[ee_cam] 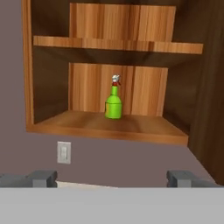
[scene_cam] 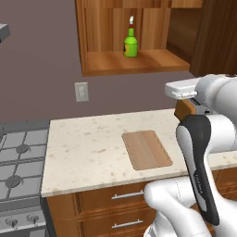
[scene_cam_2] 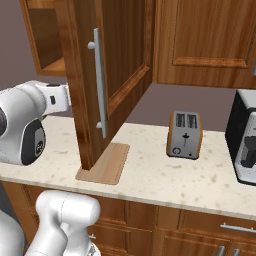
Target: Grab the spray bottle from the cabinet, then place it next to the cutting board for sanitizing. Then grab the dish brush from the countertop next to the sink and place it next to the cutting board.
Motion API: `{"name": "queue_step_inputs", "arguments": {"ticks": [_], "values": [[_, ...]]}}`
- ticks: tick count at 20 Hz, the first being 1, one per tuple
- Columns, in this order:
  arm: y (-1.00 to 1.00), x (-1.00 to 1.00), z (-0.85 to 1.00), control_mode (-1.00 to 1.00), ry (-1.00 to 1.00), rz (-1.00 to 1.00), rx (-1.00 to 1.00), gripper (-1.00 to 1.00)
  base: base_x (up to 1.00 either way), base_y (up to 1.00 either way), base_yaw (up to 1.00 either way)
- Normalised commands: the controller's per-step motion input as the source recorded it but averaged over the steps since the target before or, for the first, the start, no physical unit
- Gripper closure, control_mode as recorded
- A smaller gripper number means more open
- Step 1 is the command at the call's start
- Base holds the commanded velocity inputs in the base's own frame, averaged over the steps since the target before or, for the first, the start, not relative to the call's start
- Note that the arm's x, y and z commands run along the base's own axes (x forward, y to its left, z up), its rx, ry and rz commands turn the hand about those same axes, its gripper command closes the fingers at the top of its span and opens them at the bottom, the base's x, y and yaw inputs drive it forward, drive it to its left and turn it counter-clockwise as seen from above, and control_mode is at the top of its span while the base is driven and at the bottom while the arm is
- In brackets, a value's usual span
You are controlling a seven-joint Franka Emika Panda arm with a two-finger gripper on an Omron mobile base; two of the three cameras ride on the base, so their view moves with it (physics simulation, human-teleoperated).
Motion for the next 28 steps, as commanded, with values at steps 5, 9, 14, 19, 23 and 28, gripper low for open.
{"name": "queue_step_inputs", "arguments": {"ticks": [5,9,14,19,23,28], "values": [[0.00,0.02,0.04,-1.00,-0.10,0.00,0.00,-1.00,0.00,0.00,0.00],[0.01,0.00,0.28,-1.00,-0.29,0.00,0.00,-1.00,0.00,0.00,0.00],[0.02,0.00,0.24,-1.00,-0.08,0.00,0.00,-1.00,0.00,0.00,0.00],[0.03,0.01,0.28,-1.00,0.00,0.00,0.00,-1.00,0.00,0.00,0.00],[0.01,0.09,0.29,-1.00,0.00,0.00,0.00,-1.00,0.00,0.00,0.00],[0.01,0.08,0.14,-1.00,0.00,0.00,0.00,-1.00,0.00,0.00,0.00]]}}
